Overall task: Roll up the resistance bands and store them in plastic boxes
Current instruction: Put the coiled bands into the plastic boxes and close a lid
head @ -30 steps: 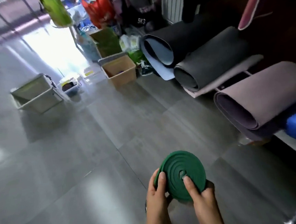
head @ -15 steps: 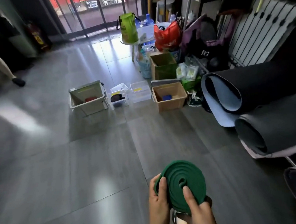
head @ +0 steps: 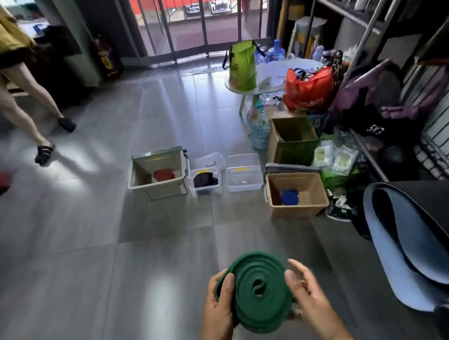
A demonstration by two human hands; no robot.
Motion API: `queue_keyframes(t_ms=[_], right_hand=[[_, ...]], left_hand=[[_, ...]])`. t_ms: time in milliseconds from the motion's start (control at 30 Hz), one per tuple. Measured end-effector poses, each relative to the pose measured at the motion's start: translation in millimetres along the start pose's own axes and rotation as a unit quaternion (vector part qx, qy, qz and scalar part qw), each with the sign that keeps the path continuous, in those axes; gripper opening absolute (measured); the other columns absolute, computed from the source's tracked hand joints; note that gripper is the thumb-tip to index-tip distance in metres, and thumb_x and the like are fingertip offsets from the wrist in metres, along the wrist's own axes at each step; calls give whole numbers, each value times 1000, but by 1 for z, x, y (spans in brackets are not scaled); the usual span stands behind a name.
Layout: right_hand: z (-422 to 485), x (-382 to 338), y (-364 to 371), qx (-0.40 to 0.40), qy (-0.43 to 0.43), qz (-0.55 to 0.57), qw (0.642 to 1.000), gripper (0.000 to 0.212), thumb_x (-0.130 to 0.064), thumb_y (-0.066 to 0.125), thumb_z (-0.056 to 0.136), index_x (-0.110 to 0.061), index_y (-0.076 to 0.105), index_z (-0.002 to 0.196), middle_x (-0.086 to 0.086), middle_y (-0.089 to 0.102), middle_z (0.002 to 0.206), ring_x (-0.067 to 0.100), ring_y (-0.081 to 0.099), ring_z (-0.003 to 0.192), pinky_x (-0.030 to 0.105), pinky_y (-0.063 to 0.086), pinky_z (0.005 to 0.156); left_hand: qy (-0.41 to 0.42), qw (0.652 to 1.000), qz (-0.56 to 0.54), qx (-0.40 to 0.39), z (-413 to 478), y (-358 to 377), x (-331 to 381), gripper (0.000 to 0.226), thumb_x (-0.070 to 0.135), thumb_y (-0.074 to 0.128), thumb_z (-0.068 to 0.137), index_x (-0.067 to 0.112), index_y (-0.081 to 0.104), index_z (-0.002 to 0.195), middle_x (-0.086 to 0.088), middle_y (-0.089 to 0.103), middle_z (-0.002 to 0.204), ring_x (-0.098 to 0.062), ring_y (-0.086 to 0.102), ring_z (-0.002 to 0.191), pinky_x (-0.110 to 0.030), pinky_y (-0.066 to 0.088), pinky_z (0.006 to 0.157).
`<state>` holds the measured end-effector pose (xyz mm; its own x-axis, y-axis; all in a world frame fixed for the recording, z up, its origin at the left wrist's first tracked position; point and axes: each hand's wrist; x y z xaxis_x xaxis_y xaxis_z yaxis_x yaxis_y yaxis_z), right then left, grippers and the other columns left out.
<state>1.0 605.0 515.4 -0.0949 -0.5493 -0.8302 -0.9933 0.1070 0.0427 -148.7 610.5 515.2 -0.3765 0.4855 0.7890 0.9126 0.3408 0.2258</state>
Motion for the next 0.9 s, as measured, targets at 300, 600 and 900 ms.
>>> queue_keyframes(t_ms=[300,600,900], right_hand=[[176,-57,58,60,-38,-64,995,21,-15,44,95,-15,53,114,0,57,107,9,49,104,5,34,68],[328,-112,89,131,18,-26,991,38,-25,42,95,-10,46,130,7,55,120,15,49,104,24,34,87],[492,-145,64,194,24,-63,979,39,-23,34,98,-3,49,127,11,55,125,23,49,116,28,36,94]], left_hand=[[-7,997,63,36,170,34,74,9,20,48,94,19,57,92,-2,65,87,-12,60,77,-16,49,57],[-75,988,138,2,343,76,135,16,30,52,93,17,42,95,-13,56,100,-21,54,85,-34,45,74],[-146,981,125,27,478,159,142,49,59,53,67,20,44,95,-9,59,98,-24,54,93,-39,43,88]])
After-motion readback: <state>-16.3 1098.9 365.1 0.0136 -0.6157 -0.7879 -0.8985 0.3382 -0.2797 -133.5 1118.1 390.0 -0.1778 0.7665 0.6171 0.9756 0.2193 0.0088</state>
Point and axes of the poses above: each hand's wrist, its own z-axis towards the middle knuckle, its own y-axis out of the palm, x = y × z
